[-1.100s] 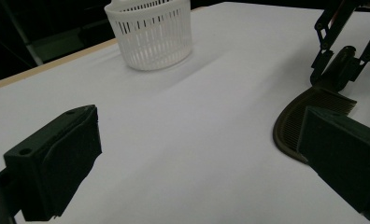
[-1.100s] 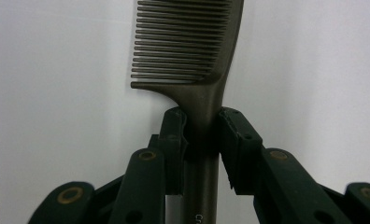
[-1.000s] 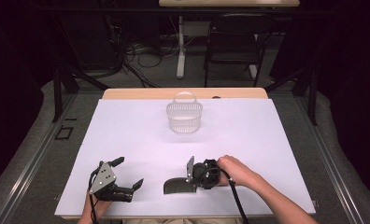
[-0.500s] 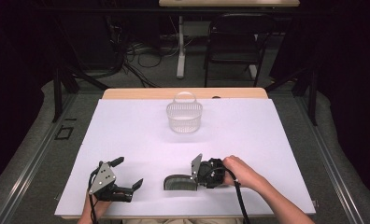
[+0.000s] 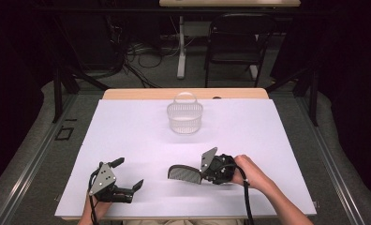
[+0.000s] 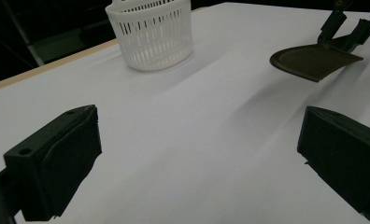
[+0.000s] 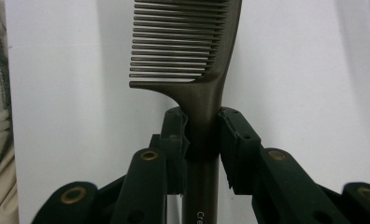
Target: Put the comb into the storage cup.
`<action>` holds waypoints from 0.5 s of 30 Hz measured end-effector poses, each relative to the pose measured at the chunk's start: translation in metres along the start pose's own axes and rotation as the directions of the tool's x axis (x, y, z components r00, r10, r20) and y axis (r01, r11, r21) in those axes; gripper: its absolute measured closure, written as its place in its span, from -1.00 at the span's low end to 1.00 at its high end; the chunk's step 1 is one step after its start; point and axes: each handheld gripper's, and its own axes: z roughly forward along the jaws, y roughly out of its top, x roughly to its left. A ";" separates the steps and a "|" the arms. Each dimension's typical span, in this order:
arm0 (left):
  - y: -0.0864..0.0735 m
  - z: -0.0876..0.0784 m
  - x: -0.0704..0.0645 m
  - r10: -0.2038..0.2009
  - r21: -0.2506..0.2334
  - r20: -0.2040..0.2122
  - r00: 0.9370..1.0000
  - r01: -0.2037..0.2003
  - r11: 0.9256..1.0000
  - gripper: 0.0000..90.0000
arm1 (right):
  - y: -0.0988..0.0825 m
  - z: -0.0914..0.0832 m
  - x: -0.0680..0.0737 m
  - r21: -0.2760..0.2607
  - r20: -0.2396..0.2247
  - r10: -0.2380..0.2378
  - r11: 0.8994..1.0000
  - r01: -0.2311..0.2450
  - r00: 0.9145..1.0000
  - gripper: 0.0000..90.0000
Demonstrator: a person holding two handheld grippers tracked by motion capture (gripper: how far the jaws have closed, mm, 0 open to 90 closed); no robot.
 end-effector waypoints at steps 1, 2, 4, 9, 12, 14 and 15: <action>0.000 0.000 0.000 -0.001 0.000 0.000 1.000 0.001 1.000 -1.00 | -0.001 -0.001 0.000 -0.001 0.003 0.009 1.000 -0.009 1.000 0.61; 0.000 0.000 0.000 -0.001 0.000 0.000 1.000 0.001 1.000 -1.00 | -0.001 -0.002 -0.001 -0.006 0.003 0.015 1.000 -0.015 1.000 0.61; 0.000 0.000 0.000 -0.001 0.000 0.001 1.000 0.001 1.000 -1.00 | -0.003 -0.005 -0.002 -0.022 0.007 0.034 0.999 -0.034 0.999 0.61; 0.000 0.000 0.000 -0.002 -0.001 0.001 1.000 0.002 1.000 -1.00 | -0.006 -0.007 -0.003 -0.031 0.012 0.055 0.998 -0.055 0.998 0.61; 0.000 0.000 0.000 0.000 0.000 0.003 1.000 0.000 1.000 -1.00 | -0.008 -0.009 -0.004 -0.042 0.011 0.067 0.997 -0.066 0.998 0.61; 0.000 0.000 0.001 -0.001 -0.002 0.002 1.000 0.001 1.000 -1.00 | -0.010 -0.010 -0.005 -0.046 0.017 0.079 0.996 -0.078 0.997 0.61; 0.000 0.000 0.001 -0.001 -0.002 0.003 1.000 0.001 1.000 -1.00 | -0.011 -0.011 -0.006 -0.051 0.014 0.081 0.995 -0.080 0.997 0.61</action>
